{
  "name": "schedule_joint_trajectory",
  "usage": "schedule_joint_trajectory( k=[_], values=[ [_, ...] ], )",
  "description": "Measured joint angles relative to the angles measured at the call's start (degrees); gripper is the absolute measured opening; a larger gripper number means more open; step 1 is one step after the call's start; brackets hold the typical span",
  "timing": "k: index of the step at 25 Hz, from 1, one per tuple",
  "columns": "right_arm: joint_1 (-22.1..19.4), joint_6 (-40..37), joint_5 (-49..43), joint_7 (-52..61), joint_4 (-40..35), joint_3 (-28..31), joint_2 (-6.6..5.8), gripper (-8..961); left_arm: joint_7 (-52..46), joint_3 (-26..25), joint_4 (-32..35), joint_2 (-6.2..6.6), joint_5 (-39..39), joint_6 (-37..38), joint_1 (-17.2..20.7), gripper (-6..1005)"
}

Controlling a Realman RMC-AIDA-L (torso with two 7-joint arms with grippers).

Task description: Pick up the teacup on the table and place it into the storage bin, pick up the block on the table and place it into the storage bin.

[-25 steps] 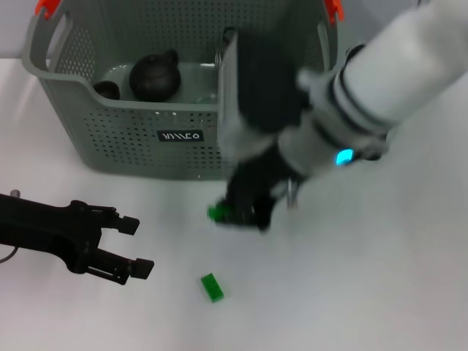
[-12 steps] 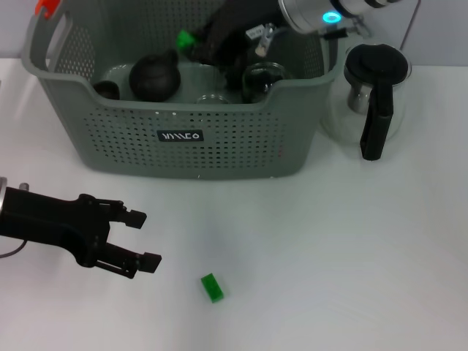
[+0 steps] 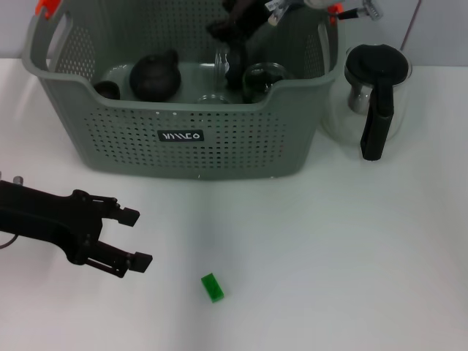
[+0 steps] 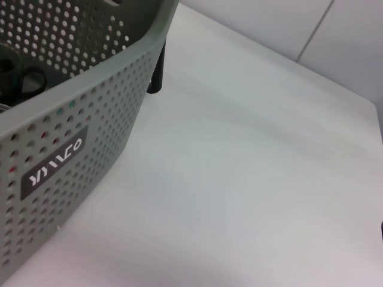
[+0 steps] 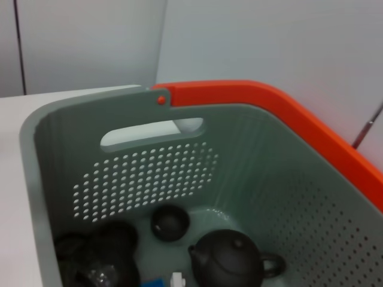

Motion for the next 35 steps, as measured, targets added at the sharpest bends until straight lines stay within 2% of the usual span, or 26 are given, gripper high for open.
schedule_joint_trajectory(
  k=[3, 7, 9, 10, 12, 15, 19, 26, 31, 35],
  values=[
    [-0.8, 0.0, 0.0, 0.1, -1.5, 0.6, 0.1, 395, 0.1, 0.0, 0.1, 0.08, 0.0, 0.0, 0.0, 954],
    [-3.2, -2.9, 0.4, 1.3, -7.6, 0.5, 0.6, 485, 0.1, 0.0, 0.1, 0.11, 0.4, 0.1, 0.0, 952],
    [-4.4, -6.7, 0.4, 3.6, -12.0, 0.2, 0.65, 530, 0.1, 0.0, 0.1, 0.18, 0.7, 0.3, 0.1, 951],
    [-5.7, -11.2, 0.4, 6.5, -16.1, 0.0, 0.65, 553, 0.1, 0.0, 0.1, 0.25, 0.8, 0.3, 0.2, 951],
    [-7.1, -16.1, 0.4, 9.4, -20.3, -0.4, 0.66, 791, 0.1, -0.1, 0.1, 0.46, 1.1, 0.2, 0.4, 950],
    [-8.6, -20.0, 0.4, 12.6, -23.8, -1.9, 0.67, 857, 0.1, -0.3, 0.3, 0.84, 1.5, 0.2, 0.5, 949],
    [-10.5, -26.1, -0.5, 19.6, -28.0, -7.5, 0.69, 946, 0.4, -0.2, 0.4, 1.05, 1.5, 0.3, 0.4, 947],
    [-10.5, -30.8, -2.1, 29.5, -27.4, -17.3, 0.96, 946, 0.8, 0.0, 0.4, 1.43, 1.5, 0.3, 0.0, 944],
    [-8.9, -29.1, 2.3, 35.4, -23.5, -24.1, 1.29, 946, 0.8, -0.3, 0.4, 1.82, 1.6, 0.3, 0.4, 942],
    [-7.6, -26.7, 7.0, 38.6, -18.9, -26.5, 1.32, 946, 0.8, -0.4, 0.2, 2.04, 1.6, 0.0, 0.5, 940]
  ],
)
